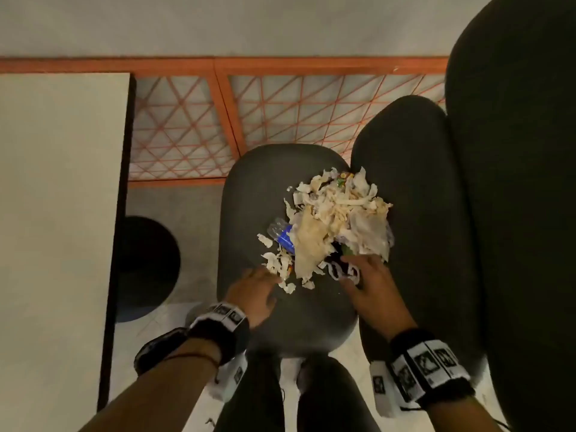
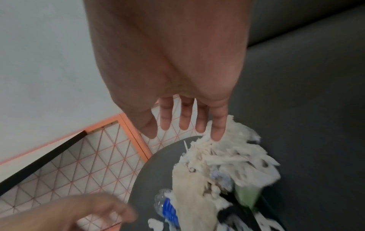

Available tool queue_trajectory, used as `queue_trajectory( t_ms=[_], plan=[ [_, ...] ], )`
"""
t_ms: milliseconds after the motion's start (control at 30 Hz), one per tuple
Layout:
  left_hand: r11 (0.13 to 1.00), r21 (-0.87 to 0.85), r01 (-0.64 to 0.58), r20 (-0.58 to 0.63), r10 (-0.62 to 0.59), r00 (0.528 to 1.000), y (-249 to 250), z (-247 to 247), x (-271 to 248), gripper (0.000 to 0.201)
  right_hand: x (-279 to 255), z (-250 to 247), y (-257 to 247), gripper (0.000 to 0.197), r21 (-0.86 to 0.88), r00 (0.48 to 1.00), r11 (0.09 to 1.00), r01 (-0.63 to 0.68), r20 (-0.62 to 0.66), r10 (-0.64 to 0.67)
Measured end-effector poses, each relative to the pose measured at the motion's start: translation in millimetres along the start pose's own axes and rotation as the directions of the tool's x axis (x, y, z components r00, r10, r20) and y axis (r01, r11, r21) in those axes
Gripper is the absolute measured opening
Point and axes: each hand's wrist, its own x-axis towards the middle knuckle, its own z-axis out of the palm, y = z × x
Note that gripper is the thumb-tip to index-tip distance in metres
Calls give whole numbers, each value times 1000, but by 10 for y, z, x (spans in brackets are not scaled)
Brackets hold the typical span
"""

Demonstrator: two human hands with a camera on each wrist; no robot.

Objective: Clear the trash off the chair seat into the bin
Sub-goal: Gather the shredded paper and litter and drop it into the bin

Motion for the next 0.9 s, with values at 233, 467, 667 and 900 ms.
queue_trajectory(
  t_ms=[233,467,667,900],
  plan=[
    [886,429,-176,81,157,984,243,-56,1677,102,1464,59,-61,67,-488,991,868,96,-35,-130],
    [868,471,-159,73,141,987,-145,463,2380,92,2590,397,301,98,-658,991,747,92,131,-7],
    [886,436,-158,28,162,986,-267,364,2222,83,2809,450,462,94,-641,994,766,50,104,22],
    [960,248,-132,-63,152,986,-540,432,1833,90,2721,238,448,63,-523,997,851,53,-28,-79]
  ],
)
